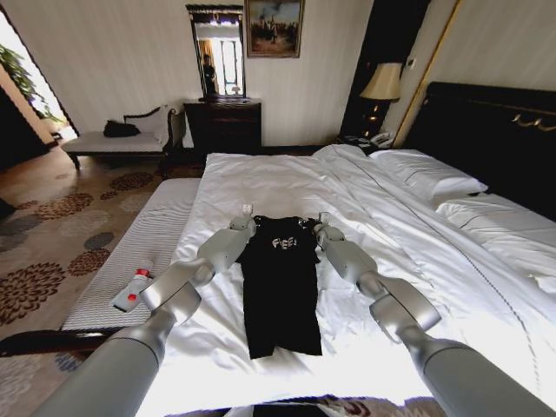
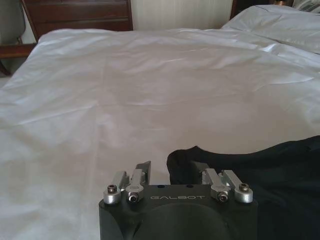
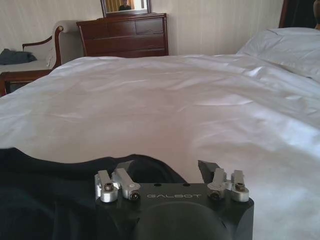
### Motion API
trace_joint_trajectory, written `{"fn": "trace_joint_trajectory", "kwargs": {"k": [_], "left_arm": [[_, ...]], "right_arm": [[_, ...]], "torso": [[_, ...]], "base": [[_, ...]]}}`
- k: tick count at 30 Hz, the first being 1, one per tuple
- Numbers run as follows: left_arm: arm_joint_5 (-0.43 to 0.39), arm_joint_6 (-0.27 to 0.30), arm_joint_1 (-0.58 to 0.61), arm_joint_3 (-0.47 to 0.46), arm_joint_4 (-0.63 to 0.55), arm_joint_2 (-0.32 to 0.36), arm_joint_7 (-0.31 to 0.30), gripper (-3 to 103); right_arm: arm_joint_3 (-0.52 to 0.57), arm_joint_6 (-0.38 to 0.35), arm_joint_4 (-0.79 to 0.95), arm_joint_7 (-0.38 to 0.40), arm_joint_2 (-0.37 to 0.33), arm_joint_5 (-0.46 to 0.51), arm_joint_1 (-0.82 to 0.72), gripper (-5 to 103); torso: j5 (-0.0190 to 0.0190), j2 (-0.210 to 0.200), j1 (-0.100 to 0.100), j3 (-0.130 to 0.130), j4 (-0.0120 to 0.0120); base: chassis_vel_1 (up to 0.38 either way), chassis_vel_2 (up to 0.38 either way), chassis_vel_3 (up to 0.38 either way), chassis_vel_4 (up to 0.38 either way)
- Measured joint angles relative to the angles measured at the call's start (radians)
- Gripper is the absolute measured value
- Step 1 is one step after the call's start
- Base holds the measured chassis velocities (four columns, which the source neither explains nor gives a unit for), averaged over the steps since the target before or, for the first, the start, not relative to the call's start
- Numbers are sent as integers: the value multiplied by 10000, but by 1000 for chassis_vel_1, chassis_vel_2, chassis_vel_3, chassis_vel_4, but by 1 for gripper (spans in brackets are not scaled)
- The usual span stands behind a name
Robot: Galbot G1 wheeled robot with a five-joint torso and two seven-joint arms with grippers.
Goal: Fold the clothes on the bed.
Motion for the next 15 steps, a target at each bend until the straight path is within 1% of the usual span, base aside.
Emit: {"fn": "trace_joint_trajectory", "kwargs": {"k": [1, 2, 3, 4, 6, 7, 8, 10, 11, 12, 13, 14, 15], "left_arm": [[84, -31, 17, 0, -88, 52, -69, 56], [84, -31, 17, 0, -88, 52, -69, 56], [162, -80, 28, -4, -186, 125, -171, 61], [201, -127, 39, -26, -320, 217, -305, 61], [157, -191, 93, -99, -816, 504, -710, 72], [157, -191, 93, -99, -816, 504, -710, 72], [47, -205, 138, -107, -1142, 692, -888, 77], [-388, -206, 305, -70, -2180, 1314, -1274, 88], [-618, -214, 442, -22, -2818, 1727, -1464, 88], [-618, -214, 442, -22, -2818, 1727, -1464, 88], [-914, -218, 668, 26, -3725, 2354, -1717, 93], [-1147, -224, 893, 40, -4544, 2869, -1925, 97], [-1450, -226, 1189, 45, -5546, 3467, -2206, 99]], "right_arm": [[-23, -11, 149, 96, -60, 45, -24, 73], [-23, -11, 149, 96, -60, 45, -24, 73], [-58, -36, 413, 222, -168, 127, -68, 79], [-100, -76, 711, 329, -295, 244, -117, 84], [-177, -210, 1517, 579, -729, 617, -288, 95], [-177, -210, 1517, 579, -729, 617, -288, 95], [-188, -273, 1929, 692, -993, 765, -391, 98], [-155, -394, 2731, 902, -1614, 992, -656, 100], [-87, -461, 3162, 1007, -1954, 1104, -831, 100], [-87, -461, 3162, 1007, -1954, 1104, -831, 100], [51, -559, 3702, 1173, -2364, 1248, -1077, 100], [204, -657, 4205, 1315, -2713, 1401, -1354, 100], [425, -771, 4876, 1484, -3132, 1603, -1770, 100]], "torso": [[0, -1, 0, 0, 0], [0, -1, 0, 0, 0], [0, -1, 0, 0, -1], [0, -1, 0, 0, -1], [0, -1, 0, 0, 1], [0, -1, 0, 0, 1], [0, -1, 1, 0, 2], [1, 0, 1, 0, -3], [0, 0, 0, -1, -6], [0, 0, 0, -1, -6], [-1, 0, 0, -1, -7], [-2, 0, 0, -1, -2], [1, 0, 0, -1, -1]], "base": [[0, 0, 0, 0], [0, 0, 0, 0], [0, 0, 0, 0], [0, 0, 0, 0], [0, 0, 0, 0], [0, 0, 0, 0], [0, 0, 0, 0], [0, 0, 0, 0], [0, 0, 0, 0], [0, 0, 0, 0], [0, 0, 0, 0], [0, 0, 0, 0], [0, 0, 0, 0]]}}
